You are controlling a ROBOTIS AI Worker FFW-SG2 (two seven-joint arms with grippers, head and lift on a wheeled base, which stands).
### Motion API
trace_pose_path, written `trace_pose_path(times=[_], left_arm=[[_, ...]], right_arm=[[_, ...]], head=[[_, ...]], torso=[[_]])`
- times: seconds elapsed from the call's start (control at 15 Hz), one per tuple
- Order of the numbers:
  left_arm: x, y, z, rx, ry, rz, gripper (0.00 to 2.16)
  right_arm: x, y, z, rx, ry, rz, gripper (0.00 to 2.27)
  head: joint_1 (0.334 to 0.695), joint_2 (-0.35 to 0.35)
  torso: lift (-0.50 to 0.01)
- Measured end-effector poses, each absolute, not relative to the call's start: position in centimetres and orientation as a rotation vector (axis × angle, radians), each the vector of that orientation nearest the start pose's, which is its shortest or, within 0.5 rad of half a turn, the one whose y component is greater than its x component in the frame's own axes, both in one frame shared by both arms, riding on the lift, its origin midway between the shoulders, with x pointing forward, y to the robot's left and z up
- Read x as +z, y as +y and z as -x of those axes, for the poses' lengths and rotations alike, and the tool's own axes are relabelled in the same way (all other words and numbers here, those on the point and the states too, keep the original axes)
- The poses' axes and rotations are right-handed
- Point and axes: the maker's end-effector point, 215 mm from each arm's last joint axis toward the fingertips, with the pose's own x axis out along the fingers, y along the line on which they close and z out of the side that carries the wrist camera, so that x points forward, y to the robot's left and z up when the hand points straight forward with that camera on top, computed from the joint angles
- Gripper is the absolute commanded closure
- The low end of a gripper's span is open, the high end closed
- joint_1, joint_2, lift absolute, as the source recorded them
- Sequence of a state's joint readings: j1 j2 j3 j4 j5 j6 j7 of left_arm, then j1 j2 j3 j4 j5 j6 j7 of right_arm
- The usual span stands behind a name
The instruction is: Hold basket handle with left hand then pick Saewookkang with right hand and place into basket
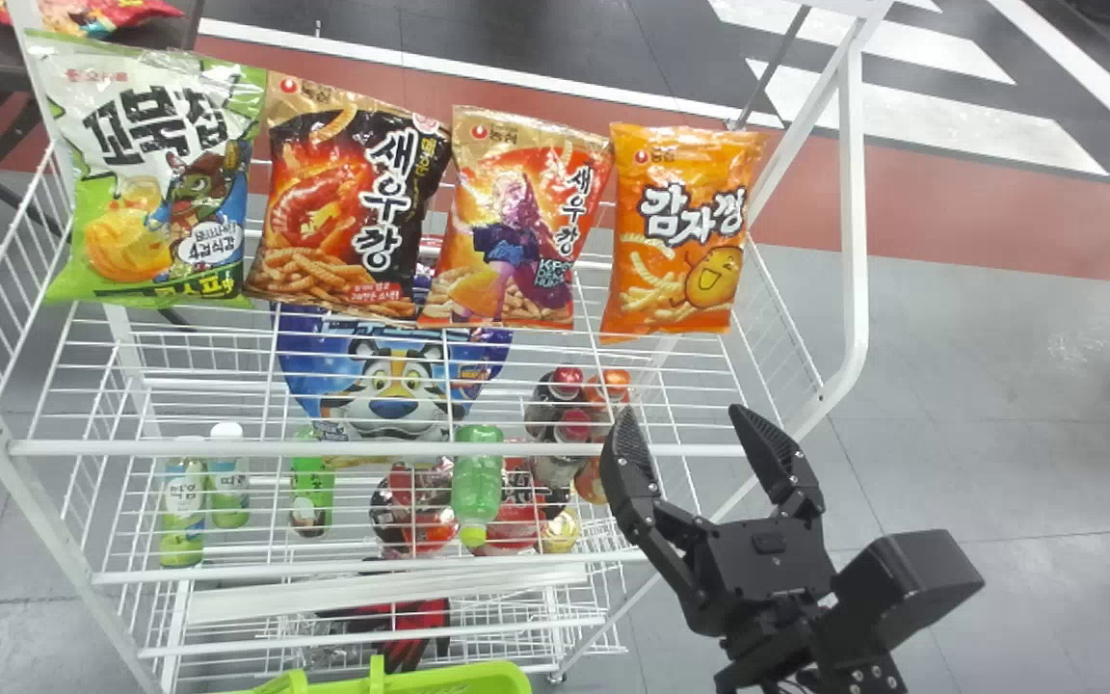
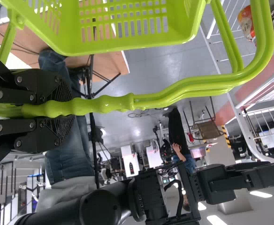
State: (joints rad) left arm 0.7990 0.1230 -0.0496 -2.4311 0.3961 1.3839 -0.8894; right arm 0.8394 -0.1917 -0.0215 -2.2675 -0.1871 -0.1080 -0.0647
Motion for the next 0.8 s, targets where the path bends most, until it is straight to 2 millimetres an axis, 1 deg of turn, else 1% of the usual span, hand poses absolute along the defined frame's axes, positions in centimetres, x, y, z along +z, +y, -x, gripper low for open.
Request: trace_pose_path(times=[0.6, 0.73, 0.8], left_arm=[[-41.2, -0.4, -9.0, -1.094, 1.177, 0.791, 1.85], [-41.2, -0.3, -9.1, -1.092, 1.173, 0.787, 1.85], [-41.2, -0.4, -9.2, -1.093, 1.170, 0.785, 1.85]], right_arm=[[-31.9, -24.9, -35.7, 0.035, 0.043, -0.037, 0.08], [-32.0, -25.0, -36.0, 0.033, 0.042, -0.038, 0.07], [-32.0, -25.0, -36.5, 0.032, 0.039, -0.038, 0.07]], head=[[0.695, -0.350], [0.695, -0.350], [0.695, -0.350]], torso=[[-0.019], [-0.019], [-0.019]])
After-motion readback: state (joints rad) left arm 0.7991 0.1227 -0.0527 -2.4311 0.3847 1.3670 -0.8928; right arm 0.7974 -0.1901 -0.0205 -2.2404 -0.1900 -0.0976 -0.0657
